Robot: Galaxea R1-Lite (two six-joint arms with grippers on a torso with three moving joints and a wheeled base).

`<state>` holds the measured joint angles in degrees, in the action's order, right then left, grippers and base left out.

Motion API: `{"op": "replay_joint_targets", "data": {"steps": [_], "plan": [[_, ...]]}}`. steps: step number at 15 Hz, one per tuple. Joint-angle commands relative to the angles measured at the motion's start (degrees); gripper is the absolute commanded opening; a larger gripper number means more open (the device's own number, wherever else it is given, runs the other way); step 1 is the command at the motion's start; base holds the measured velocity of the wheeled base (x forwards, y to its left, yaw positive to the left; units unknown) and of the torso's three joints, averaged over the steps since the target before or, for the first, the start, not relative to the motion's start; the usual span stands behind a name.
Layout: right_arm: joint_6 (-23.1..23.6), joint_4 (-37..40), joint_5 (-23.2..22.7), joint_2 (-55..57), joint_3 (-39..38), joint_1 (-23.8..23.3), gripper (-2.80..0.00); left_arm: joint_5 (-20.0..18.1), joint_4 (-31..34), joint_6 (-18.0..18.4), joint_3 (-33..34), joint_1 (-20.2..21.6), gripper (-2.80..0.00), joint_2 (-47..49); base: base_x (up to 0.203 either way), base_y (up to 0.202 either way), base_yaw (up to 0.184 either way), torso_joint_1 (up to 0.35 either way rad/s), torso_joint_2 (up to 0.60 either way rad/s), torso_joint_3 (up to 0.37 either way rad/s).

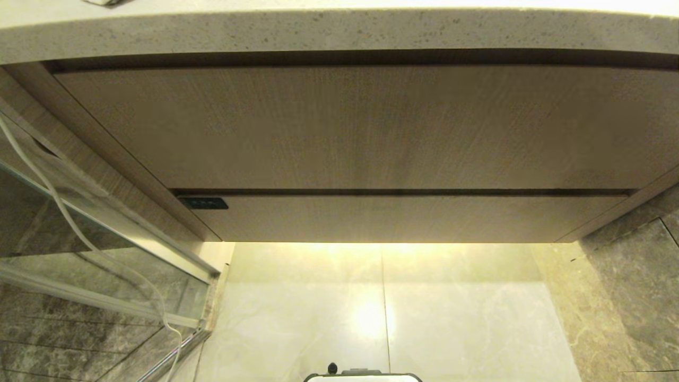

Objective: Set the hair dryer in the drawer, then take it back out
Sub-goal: Pull open the drawer

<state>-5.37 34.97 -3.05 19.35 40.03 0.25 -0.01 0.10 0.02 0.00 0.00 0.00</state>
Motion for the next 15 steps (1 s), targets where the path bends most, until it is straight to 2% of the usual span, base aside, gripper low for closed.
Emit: {"op": "replay_joint_targets", "data": {"steps": [1,6,9,10,13,14,15], "plan": [[-0.07,2.42,-1.22,17.41,6.41,0.81,-2.8,0.01,-0.01,-0.02,0.0,0.0,-2.8,0.0,0.0,0.0,0.0,0.0,0.0,0.0],[4.31,-2.4,-4.61,53.16,16.17,4.52,-2.8,0.01,-0.01,0.07,0.0,0.0,-2.8,0.0,0.0,0.0,0.0,0.0,0.0,0.0],[8.95,-9.96,-9.91,68.19,19.25,6.88,-2.8,0.07,-0.01,0.07,0.0,0.0,-2.8,0.0,0.0,0.0,0.0,0.0,0.0,0.0],[11.83,-13.75,-11.03,71.97,19.43,7.66,-2.8,0.01,-0.01,0.06,0.0,0.0,-2.8,0.0,0.0,0.0,0.0,0.0,0.0,0.0],[26.87,-34.06,-13.19,78.13,15.05,8.63,-2.8,0.01,-0.01,0.07,0.0,0.0,-2.8,0.0,0.0,0.0,0.0,0.0,0.0,0.0],[28.55,-36.83,-14.62,79.03,13.67,8.57,-2.8,0.01,-0.01,0.07,0.0,0.0,-2.8,0.0,0.0,0.0,0.0,0.0,0.0,0.0],[29.24,-40.96,-18.99,79.61,11.55,8.01,-2.8,0.01,-0.01,-0.02,0.0,0.0,-2.8,0.0,0.0,0.0,0.0,0.0,0.0,0.0]]}}
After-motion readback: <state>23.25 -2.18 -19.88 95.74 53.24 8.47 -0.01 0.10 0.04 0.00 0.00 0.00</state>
